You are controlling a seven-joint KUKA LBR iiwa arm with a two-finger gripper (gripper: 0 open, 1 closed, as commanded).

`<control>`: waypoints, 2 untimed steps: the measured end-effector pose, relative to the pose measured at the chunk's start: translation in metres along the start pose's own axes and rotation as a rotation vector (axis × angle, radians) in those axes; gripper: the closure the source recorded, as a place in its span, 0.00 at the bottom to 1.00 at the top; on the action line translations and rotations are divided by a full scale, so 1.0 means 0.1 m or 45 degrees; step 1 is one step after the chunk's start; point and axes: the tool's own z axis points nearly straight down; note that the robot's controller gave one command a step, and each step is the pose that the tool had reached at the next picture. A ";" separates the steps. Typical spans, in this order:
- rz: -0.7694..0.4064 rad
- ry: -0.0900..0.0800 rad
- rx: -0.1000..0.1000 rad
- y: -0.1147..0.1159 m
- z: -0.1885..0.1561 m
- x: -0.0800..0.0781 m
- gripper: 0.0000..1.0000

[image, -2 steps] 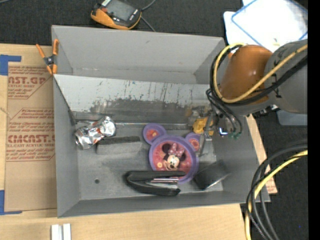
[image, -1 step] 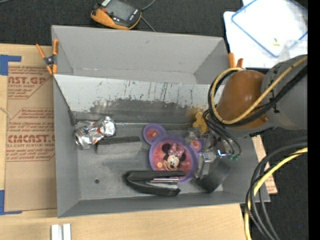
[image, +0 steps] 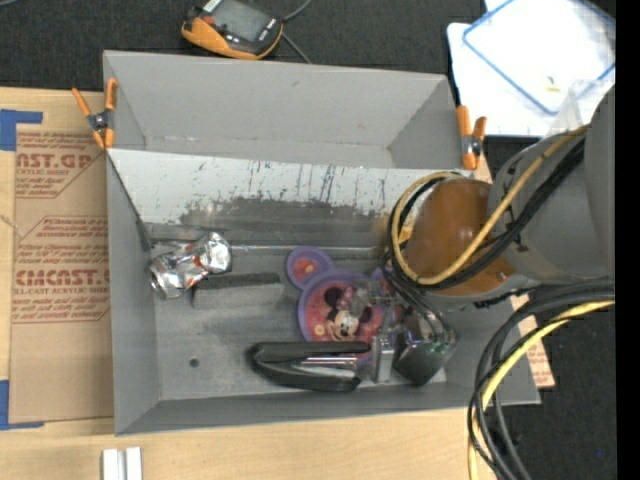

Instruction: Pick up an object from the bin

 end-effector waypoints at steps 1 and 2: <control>-0.037 -0.015 0.003 -0.17 -0.01 -0.04 0.00; -0.030 -0.011 0.000 -0.29 -0.01 0.02 0.00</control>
Offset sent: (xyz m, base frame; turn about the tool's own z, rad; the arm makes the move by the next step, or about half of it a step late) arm -0.0112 -0.0458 -0.0003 -0.0130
